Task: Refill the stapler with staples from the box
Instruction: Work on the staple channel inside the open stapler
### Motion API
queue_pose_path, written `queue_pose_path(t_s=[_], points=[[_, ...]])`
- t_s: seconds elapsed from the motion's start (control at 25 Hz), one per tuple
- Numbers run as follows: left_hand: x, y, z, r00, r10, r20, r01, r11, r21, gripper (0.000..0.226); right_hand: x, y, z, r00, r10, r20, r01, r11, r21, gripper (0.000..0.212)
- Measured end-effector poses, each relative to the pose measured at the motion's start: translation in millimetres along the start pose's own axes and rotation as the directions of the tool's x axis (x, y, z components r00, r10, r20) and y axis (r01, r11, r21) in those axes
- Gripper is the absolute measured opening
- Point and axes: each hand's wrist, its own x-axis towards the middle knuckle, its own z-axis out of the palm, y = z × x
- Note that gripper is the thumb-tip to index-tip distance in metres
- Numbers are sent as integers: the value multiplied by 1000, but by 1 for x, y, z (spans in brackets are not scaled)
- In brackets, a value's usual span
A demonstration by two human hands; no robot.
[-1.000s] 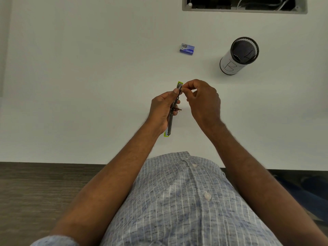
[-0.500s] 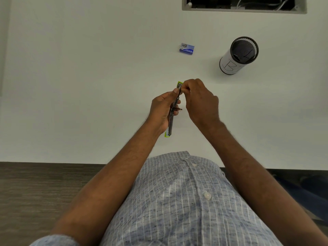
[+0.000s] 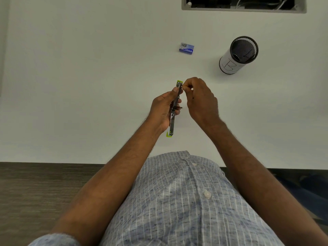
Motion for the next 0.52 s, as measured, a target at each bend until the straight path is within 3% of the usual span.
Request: queue_pose_path(t_s=[0.28,0.52], points=[[2,0,-1,999,22,-42,-21,999,39,28,0,-5,-4,1000,7,-14,-8,994,-111,17],[3,-1,-2,997,57,-56,-53,997,58,23,-1,-8,-4,996,-87,26,90,919,-384,23]])
